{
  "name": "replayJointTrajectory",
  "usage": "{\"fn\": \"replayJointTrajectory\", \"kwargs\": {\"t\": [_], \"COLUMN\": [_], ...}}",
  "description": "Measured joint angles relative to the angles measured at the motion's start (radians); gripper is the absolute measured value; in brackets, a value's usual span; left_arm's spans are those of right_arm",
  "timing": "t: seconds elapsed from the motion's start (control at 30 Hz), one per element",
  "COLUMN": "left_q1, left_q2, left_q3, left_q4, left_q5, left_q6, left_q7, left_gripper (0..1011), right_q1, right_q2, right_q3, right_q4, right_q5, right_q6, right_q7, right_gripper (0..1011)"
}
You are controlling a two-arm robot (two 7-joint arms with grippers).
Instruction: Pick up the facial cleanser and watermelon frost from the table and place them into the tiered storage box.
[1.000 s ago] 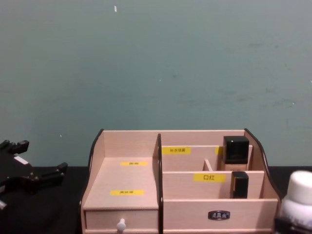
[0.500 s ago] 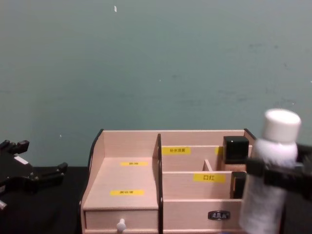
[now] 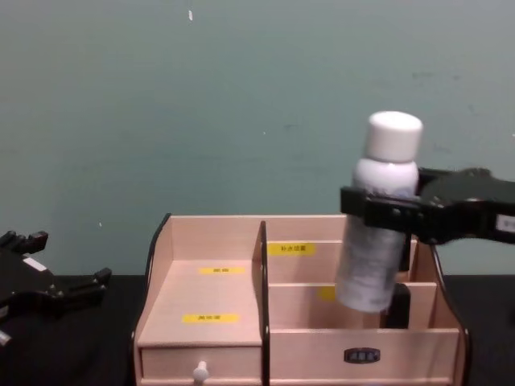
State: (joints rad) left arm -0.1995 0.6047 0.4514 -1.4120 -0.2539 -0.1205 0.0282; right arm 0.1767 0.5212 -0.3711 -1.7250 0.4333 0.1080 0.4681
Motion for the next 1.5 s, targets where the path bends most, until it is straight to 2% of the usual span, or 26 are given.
{"fn": "replayJointTrajectory", "kwargs": {"t": [0.33, 0.73, 1.17, 1.5], "left_q1": [0.0, 0.0, 0.0, 0.0], "left_q2": [0.0, 0.0, 0.0, 0.0], "left_q3": [0.0, 0.0, 0.0, 0.0], "left_q4": [0.0, 0.0, 0.0, 0.0], "left_q5": [0.0, 0.0, 0.0, 0.0], "left_q6": [0.0, 0.0, 0.0, 0.0], "left_q7": [0.0, 0.0, 0.0, 0.0], "left_gripper": [1001, 1001, 1001, 1001], "right_q1": [0.127, 0.222, 0.29, 0.322], "right_q2": [-0.071, -0.139, -0.201, -0.23], "right_q3": [-0.051, -0.084, -0.095, -0.099], "right_q4": [0.115, 0.251, 0.377, 0.436], "right_q5": [-0.018, -0.07, -0.107, -0.129], "right_q6": [0.0, -0.007, -0.03, -0.031], "right_q7": [-0.01, -0.037, -0.041, -0.039], "right_gripper": [602, 602, 602, 602]}}
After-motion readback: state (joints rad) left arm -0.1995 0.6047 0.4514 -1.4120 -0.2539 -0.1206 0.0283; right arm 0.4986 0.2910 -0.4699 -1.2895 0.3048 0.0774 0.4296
